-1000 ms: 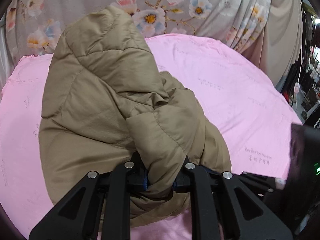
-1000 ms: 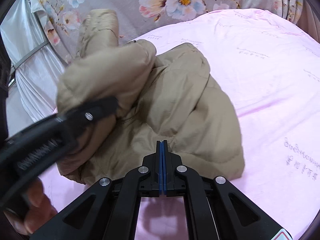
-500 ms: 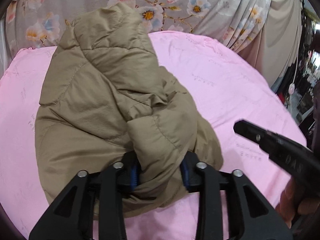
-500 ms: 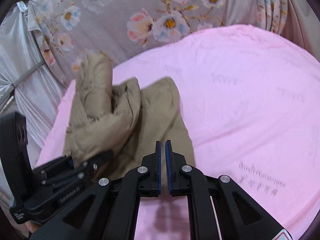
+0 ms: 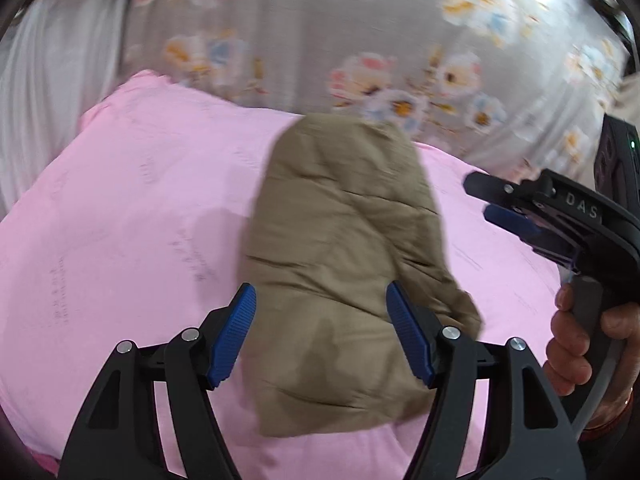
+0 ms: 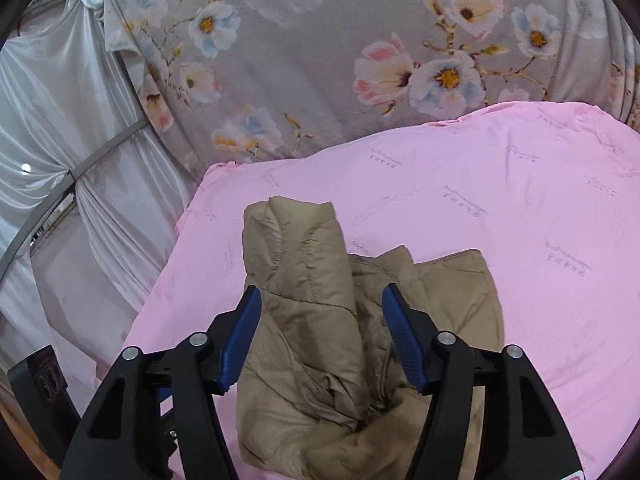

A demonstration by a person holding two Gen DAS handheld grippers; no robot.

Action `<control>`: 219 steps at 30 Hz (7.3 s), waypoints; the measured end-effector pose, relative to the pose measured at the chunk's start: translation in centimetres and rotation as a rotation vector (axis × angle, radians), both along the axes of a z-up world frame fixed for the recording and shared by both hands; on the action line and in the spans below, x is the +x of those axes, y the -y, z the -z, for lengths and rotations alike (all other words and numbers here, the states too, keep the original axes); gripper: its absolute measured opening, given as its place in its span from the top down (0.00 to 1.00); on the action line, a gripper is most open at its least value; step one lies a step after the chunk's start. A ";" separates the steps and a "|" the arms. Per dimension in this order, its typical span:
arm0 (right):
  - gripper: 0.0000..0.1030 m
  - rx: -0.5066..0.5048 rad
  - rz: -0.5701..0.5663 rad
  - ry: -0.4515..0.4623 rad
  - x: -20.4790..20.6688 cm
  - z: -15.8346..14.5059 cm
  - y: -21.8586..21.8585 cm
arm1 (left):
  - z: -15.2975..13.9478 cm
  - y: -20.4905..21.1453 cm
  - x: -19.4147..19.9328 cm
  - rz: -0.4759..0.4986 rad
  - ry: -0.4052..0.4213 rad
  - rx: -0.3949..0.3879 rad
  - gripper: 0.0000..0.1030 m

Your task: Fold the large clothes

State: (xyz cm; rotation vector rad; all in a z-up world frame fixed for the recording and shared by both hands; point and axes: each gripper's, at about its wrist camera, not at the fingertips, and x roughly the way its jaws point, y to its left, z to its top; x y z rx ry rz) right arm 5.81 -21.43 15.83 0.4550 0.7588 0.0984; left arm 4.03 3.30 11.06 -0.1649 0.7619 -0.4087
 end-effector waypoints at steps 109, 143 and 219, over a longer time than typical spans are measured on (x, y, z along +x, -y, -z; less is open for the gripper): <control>0.89 0.032 0.420 -0.191 3.8 16.2 15.5 | 9.2 20.2 18.5 0.070 -0.157 0.271 0.15; 0.83 0.077 0.402 -0.178 4.5 20.0 15.9 | 13.2 22.0 18.0 0.031 -0.014 0.366 0.09; 0.37 0.518 0.062 -0.250 -9.6 22.3 16.7 | 15.0 6.6 8.3 0.319 -0.492 -0.169 0.05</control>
